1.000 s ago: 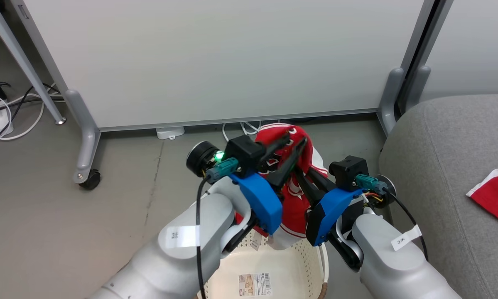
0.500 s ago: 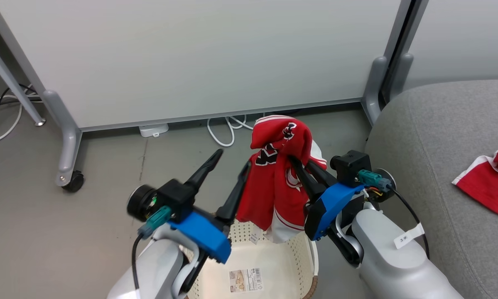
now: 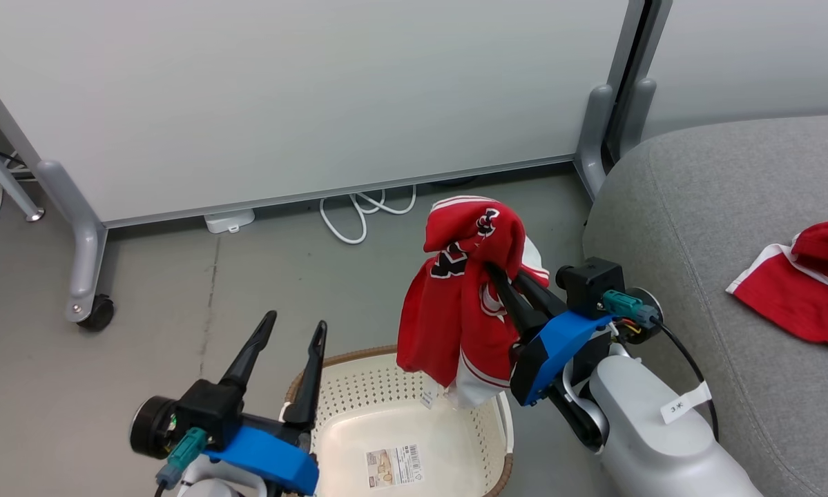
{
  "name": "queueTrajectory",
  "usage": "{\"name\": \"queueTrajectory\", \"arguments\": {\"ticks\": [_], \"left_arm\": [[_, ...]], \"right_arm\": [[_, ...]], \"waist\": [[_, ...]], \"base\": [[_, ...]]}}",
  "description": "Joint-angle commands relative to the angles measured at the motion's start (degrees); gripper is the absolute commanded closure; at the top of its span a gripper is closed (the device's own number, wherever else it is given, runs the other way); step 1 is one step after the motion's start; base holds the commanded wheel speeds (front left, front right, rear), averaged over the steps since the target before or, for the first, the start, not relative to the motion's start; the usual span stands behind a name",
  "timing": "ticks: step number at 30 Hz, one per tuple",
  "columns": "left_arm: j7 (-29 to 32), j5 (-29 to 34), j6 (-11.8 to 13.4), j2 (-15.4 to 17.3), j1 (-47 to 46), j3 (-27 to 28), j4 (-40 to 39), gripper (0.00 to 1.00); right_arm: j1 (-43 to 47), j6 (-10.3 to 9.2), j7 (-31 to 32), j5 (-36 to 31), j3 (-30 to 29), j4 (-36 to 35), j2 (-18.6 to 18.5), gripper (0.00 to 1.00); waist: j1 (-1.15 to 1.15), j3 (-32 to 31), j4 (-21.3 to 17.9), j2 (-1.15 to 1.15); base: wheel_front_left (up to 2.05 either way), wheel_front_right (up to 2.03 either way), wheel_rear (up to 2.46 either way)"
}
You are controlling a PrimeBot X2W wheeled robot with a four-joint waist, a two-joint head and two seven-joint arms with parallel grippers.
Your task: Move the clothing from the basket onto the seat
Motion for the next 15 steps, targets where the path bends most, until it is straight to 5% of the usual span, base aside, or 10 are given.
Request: {"name": "queueTrajectory", "arguments": {"ticks": [1,15], "left_arm": [[-0.17,0.54,-0.40,-0.40,0.96,1.32,-0.32,0.00],[-0.17,3.57,-1.91,-3.04,3.67,5.48,-0.42,0.00]], "right_arm": [[0.61,0.01,-0.28,-0.23,-0.38,-0.32,-0.02,1.00],[2.01,0.01,-0.13,0.19,-0.32,-0.39,-0.03,1.00]], "waist": [[0.00,-0.10,-0.06,0.00],[0.00,-1.12,-0.67,0.00]], "base": [[0.00,0.00,0.00],[0.00,0.00,0.00]]}}
